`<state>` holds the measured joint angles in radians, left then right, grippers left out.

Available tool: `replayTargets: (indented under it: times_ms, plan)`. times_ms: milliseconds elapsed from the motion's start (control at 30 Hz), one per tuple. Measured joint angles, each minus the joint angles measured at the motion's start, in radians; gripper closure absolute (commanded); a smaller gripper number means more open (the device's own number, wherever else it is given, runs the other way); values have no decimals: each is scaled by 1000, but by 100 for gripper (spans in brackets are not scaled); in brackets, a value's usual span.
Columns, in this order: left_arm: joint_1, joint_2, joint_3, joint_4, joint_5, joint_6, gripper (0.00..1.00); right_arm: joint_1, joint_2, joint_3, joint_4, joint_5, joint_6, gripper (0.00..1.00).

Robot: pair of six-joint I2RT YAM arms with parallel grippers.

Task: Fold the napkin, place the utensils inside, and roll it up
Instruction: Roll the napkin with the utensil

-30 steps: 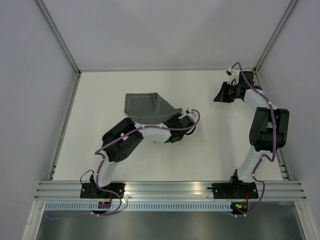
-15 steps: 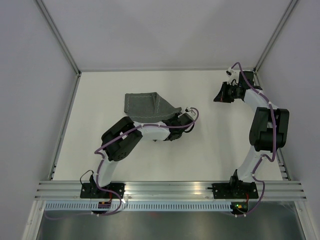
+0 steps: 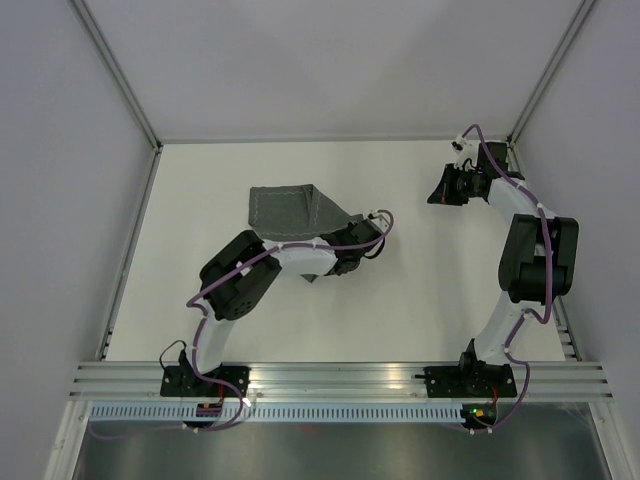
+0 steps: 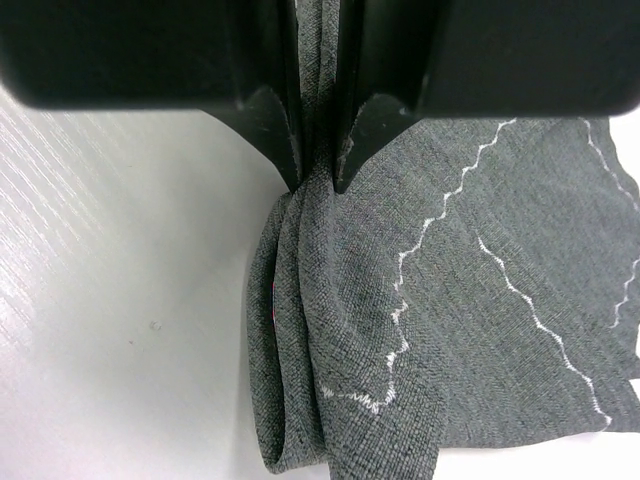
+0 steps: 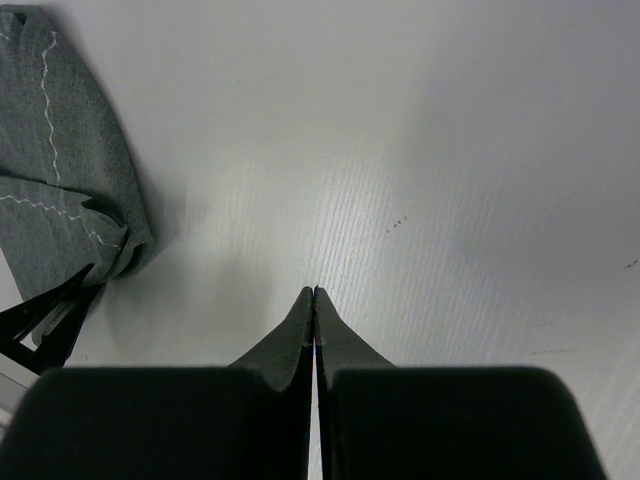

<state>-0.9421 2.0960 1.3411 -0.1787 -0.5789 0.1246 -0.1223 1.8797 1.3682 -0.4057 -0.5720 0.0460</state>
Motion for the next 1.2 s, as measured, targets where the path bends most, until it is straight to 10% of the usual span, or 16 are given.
replayTargets:
  times_ms: [700,1200]
  plan:
    - [180,-59,19,-84,802,-59,98,0,-133,-38,-89,-61,-186,99]
    - [286,-16,11,-293,1314,-110,98,134,-489,-315,-263,-185,-718,86]
